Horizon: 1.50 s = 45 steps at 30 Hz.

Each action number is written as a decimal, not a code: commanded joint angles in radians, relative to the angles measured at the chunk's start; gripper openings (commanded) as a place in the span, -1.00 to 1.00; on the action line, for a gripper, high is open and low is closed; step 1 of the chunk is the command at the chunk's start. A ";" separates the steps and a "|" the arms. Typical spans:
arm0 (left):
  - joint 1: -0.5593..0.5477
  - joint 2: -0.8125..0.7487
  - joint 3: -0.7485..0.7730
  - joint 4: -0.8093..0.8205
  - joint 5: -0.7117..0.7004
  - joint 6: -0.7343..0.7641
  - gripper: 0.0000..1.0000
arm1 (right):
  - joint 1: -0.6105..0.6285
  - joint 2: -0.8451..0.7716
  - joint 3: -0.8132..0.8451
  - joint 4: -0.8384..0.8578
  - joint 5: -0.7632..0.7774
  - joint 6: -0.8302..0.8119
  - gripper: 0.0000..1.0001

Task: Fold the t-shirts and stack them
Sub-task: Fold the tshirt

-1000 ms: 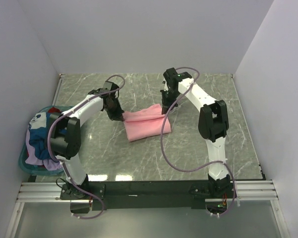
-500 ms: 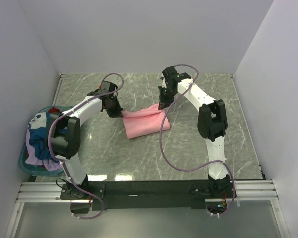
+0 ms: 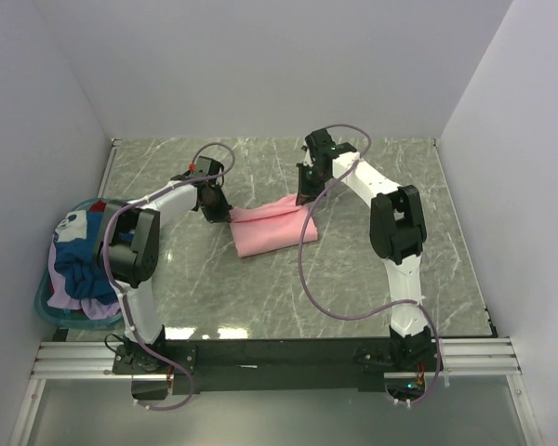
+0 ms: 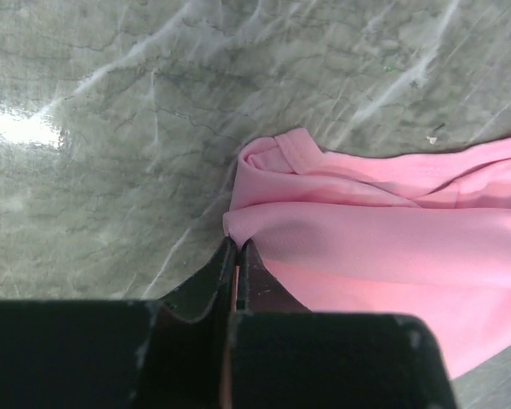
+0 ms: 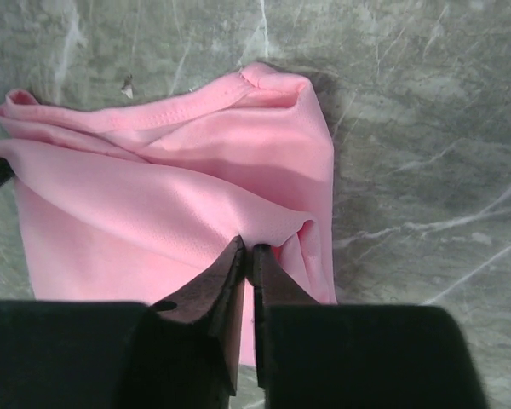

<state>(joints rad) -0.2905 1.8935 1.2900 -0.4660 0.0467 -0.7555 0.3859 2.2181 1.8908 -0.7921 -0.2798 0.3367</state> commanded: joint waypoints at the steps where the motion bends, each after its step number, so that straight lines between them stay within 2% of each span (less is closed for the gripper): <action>1: 0.005 -0.010 0.008 0.020 -0.044 -0.010 -0.91 | -0.013 0.002 -0.013 0.066 0.005 0.008 -0.72; 2: 0.005 -0.019 0.006 0.017 -0.044 -0.010 -0.82 | -0.013 -0.015 -0.018 0.073 0.004 0.010 -0.55; 4: 0.005 -0.039 -0.001 0.009 -0.090 -0.015 -0.71 | -0.013 -0.043 -0.038 0.089 0.004 0.013 -0.42; 5: 0.005 -0.063 -0.001 0.007 -0.099 -0.016 -0.54 | -0.013 -0.078 -0.047 0.109 0.008 0.015 -0.30; 7: 0.005 -0.098 0.000 -0.005 -0.111 -0.007 -0.15 | -0.010 -0.115 -0.073 0.140 0.034 0.021 -0.22; 8: 0.005 -0.109 0.006 -0.011 -0.116 -0.004 0.36 | -0.012 -0.153 -0.088 0.152 0.040 0.022 -0.14; 11: 0.002 -0.157 0.023 -0.045 -0.126 0.012 0.80 | -0.002 -0.251 -0.182 0.234 0.062 0.047 -0.08; 12: 0.001 -0.174 0.020 -0.048 -0.131 0.010 0.82 | 0.002 -0.279 -0.214 0.263 0.060 0.057 -0.07; 16: -0.022 -0.282 -0.018 -0.040 -0.136 0.013 0.83 | 0.005 -0.399 -0.408 0.446 0.027 0.087 -0.06; 18: -0.047 -0.316 -0.064 -0.016 -0.114 0.016 0.79 | 0.005 -0.428 -0.450 0.497 -0.074 0.087 -0.06; 22: -0.078 -0.358 -0.159 0.126 -0.004 0.019 0.58 | 0.008 -0.384 -0.479 0.588 -0.260 0.099 -0.06; 23: -0.076 -0.353 -0.159 0.127 -0.004 0.015 0.53 | 0.008 -0.370 -0.481 0.609 -0.260 0.099 -0.06; 28: -0.068 -0.230 -0.149 0.260 0.073 -0.001 0.29 | 0.008 -0.262 -0.435 0.705 -0.393 0.156 -0.06; 31: -0.049 -0.154 -0.107 0.314 0.071 -0.007 0.02 | 0.001 -0.169 -0.366 0.734 -0.424 0.194 -0.06; 34: -0.032 -0.081 -0.066 0.361 0.081 -0.001 -0.02 | -0.013 -0.077 -0.308 0.746 -0.436 0.234 -0.06; 37: -0.004 0.017 -0.023 0.360 0.085 -0.005 -0.12 | -0.045 0.008 -0.295 0.850 -0.472 0.317 -0.06; 42: 0.016 0.122 0.011 0.351 0.074 -0.001 -0.10 | -0.087 0.077 -0.303 0.901 -0.475 0.395 -0.07; 45: 0.024 0.127 0.006 0.343 0.067 -0.005 0.02 | -0.101 0.071 -0.302 0.869 -0.472 0.381 -0.06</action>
<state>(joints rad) -0.2745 1.9945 1.2854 -0.1154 0.1345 -0.7681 0.3019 2.3016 1.5536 0.0380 -0.7532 0.7029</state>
